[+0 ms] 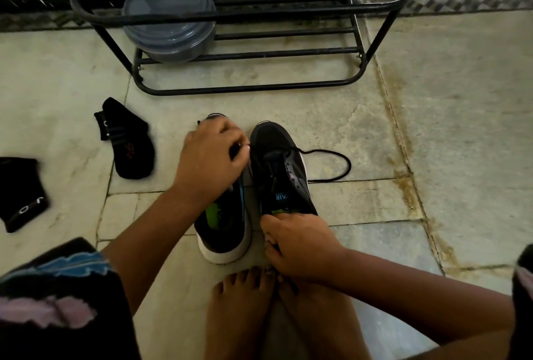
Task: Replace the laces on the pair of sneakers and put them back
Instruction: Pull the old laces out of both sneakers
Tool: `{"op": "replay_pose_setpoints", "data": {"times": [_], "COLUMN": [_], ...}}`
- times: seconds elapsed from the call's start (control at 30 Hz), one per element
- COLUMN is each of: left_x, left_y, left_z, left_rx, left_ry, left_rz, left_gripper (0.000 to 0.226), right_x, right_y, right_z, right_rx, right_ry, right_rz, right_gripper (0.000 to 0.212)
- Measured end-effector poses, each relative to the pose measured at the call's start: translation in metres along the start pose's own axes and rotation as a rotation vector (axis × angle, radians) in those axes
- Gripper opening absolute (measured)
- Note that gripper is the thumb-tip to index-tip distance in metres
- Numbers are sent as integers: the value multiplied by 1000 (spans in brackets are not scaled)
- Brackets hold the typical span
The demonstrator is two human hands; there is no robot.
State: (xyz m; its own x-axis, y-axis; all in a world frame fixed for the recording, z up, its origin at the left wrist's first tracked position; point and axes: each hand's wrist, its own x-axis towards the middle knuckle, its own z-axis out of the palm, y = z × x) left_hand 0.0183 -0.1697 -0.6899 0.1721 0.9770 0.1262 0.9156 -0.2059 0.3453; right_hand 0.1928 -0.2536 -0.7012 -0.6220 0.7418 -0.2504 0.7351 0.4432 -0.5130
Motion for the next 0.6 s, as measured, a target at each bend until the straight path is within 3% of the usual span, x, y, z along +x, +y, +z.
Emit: {"op": "replay_pose_setpoints", "data": {"times": [0.1, 0.3, 0.43, 0.6], "left_x": [0, -13, -15, -5], "left_y": [-8, 8, 14, 4], "left_z": [-13, 6, 21, 19], "left_rx": [-3, 122, 40, -131], "left_ry": [82, -102, -199, -126], "left_rz": [-76, 100, 53, -43], "left_gripper": [14, 33, 24, 12], "right_x": [-1, 2, 1, 0], "right_y": [-1, 1, 0, 0], "right_z": [1, 0, -1, -1], "right_rx": [4, 6, -9, -1], "right_ry": [-26, -15, -28, -24], "right_rz": [8, 1, 8, 16], "right_gripper": [12, 13, 13, 13]}}
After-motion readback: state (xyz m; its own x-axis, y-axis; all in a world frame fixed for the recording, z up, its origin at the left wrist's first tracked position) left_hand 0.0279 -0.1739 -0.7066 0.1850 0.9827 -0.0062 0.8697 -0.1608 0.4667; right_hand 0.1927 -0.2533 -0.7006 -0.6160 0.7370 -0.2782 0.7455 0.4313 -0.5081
